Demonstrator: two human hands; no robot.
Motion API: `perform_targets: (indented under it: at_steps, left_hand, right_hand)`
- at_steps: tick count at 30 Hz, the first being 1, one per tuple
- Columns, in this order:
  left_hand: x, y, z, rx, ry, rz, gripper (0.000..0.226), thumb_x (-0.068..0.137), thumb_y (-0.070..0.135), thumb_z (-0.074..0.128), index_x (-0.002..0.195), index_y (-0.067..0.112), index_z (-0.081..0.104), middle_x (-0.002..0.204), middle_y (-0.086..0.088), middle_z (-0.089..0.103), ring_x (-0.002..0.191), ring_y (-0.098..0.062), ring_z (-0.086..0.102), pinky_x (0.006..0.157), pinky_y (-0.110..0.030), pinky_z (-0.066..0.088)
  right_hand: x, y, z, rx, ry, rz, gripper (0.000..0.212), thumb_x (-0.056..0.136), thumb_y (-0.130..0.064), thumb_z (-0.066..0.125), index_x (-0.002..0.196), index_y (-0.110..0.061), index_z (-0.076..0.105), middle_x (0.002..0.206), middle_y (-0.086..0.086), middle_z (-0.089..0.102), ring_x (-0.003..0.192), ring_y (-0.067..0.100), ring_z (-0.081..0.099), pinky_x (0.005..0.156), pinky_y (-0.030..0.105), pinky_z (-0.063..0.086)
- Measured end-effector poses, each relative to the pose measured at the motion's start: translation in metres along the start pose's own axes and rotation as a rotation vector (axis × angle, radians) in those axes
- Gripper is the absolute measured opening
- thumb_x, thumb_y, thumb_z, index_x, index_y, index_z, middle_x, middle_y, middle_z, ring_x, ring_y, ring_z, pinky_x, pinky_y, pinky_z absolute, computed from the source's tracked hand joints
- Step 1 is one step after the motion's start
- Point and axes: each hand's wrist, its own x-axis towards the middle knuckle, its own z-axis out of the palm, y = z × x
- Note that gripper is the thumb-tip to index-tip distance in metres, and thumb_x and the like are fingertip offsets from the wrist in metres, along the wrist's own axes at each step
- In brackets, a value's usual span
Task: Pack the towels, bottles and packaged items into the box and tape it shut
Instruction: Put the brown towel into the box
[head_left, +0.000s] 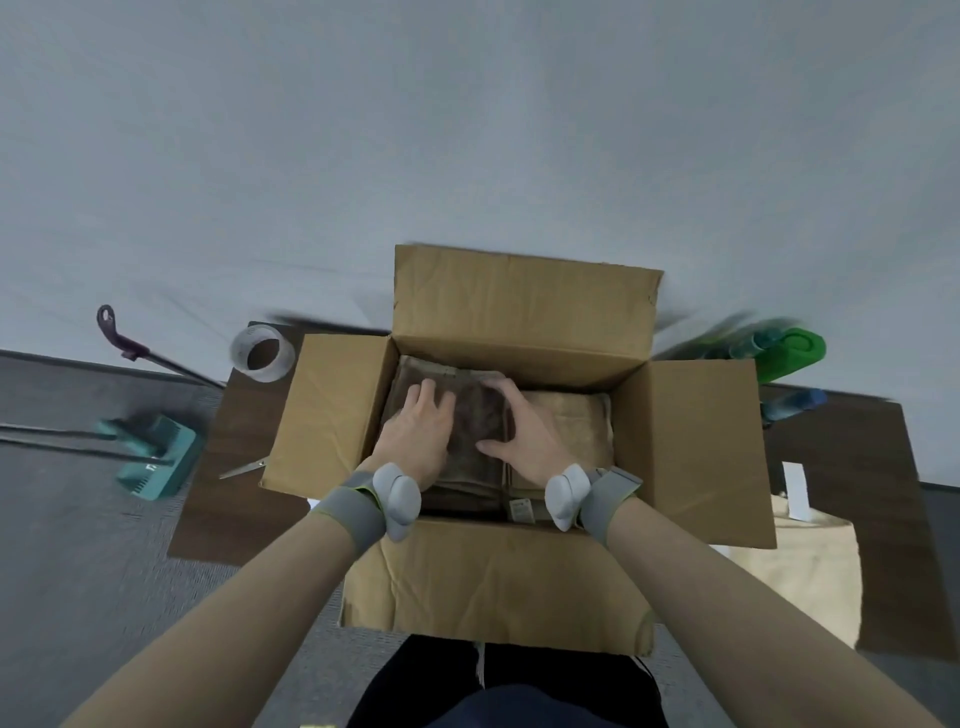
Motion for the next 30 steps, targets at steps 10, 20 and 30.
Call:
perform_targets:
  at_steps: [10, 20, 30]
  left_hand:
    - [0.006, -0.014, 0.018, 0.021, -0.204, 0.039, 0.092, 0.078, 0.005, 0.079, 0.15, 0.009, 0.023, 0.151, -0.018, 0.019, 0.142, -0.039, 0.026, 0.117, -0.043, 0.033]
    - [0.004, -0.009, 0.013, -0.003, -0.214, 0.009, 0.09, 0.081, -0.001, 0.075, 0.152, 0.009, 0.021, 0.154, -0.02, 0.019, 0.143, -0.04, 0.027, 0.118, -0.044, 0.031]
    - [-0.017, 0.028, -0.009, -0.256, -0.072, 0.028, 0.027, 0.095, 0.006, 0.052, 0.123, 0.006, 0.052, 0.132, -0.021, 0.046, 0.126, -0.041, 0.044, 0.103, -0.052, 0.044]
  right_hand:
    - [0.007, 0.007, 0.02, -0.133, -0.058, 0.095, 0.08, 0.089, -0.038, 0.078, 0.154, -0.045, 0.032, 0.133, 0.011, 0.061, 0.121, 0.035, 0.061, 0.102, 0.048, 0.054]
    - [-0.008, -0.004, 0.001, -0.194, -0.083, 0.109, 0.091, 0.09, -0.033, 0.078, 0.163, -0.036, 0.024, 0.138, 0.019, 0.052, 0.122, 0.04, 0.056, 0.105, 0.046, 0.05]
    - [-0.093, -0.014, -0.057, -0.034, 0.355, 0.147, 0.014, 0.096, -0.024, 0.063, 0.087, -0.02, 0.072, 0.074, -0.006, 0.075, 0.074, 0.012, 0.069, 0.079, 0.039, 0.06]
